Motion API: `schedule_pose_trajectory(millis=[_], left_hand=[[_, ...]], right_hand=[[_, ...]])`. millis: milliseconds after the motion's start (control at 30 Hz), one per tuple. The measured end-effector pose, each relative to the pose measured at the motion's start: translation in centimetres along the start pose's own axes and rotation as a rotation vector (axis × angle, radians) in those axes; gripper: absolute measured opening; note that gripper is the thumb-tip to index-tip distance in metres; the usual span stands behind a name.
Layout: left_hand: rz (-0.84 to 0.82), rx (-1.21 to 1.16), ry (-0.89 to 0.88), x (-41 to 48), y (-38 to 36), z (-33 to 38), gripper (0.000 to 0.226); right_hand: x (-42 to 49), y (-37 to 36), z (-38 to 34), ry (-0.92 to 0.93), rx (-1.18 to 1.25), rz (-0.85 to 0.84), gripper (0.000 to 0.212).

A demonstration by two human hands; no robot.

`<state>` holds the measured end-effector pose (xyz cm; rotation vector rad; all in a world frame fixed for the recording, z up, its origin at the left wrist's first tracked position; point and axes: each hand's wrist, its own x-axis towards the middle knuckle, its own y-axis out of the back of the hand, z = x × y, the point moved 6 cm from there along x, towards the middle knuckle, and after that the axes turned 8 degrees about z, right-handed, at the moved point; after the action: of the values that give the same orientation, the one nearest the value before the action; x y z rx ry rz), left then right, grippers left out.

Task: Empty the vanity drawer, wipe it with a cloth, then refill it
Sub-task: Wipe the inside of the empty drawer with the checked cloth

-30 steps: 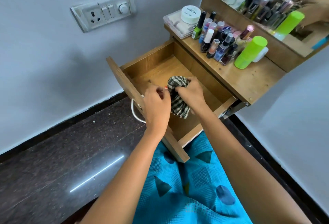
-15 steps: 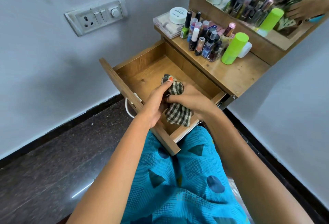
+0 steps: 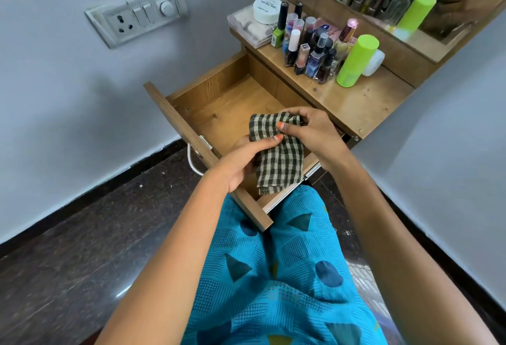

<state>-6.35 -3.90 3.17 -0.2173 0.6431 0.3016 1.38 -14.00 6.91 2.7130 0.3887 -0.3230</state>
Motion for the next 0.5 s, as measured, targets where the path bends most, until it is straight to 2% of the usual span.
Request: schedule_pose_trajectory(millis=[67,200,267,367,500], left_hand=[[0.029,0.000,0.008,0.4,0.2,0.1,0.015],[-0.010,0.012,0.038,0.7,-0.1,0.2,0.027],[-0.031,0.043,0.044,0.8,-0.5,0.4,0.029],[-0.063,0.103,0.057,0.7,-1.4,0.6,0.026],[-0.153,0.074,0.106,0.6,-2.6,0.9,0.022]], right_hand=[[0.2,0.0,0.5,0.010,-0.020,0.022,0.025],[0.1,0.1,2.0,-0.162,0.049,-0.089,0.044],[-0.1,0.6,1.9,-0.149,0.080,-0.115,0.036],[0.1,2.3,1.6,-0.058,0.104,0.004,0.022],[0.5,5.3,1.8,-0.022,0.141,0.189,0.023]])
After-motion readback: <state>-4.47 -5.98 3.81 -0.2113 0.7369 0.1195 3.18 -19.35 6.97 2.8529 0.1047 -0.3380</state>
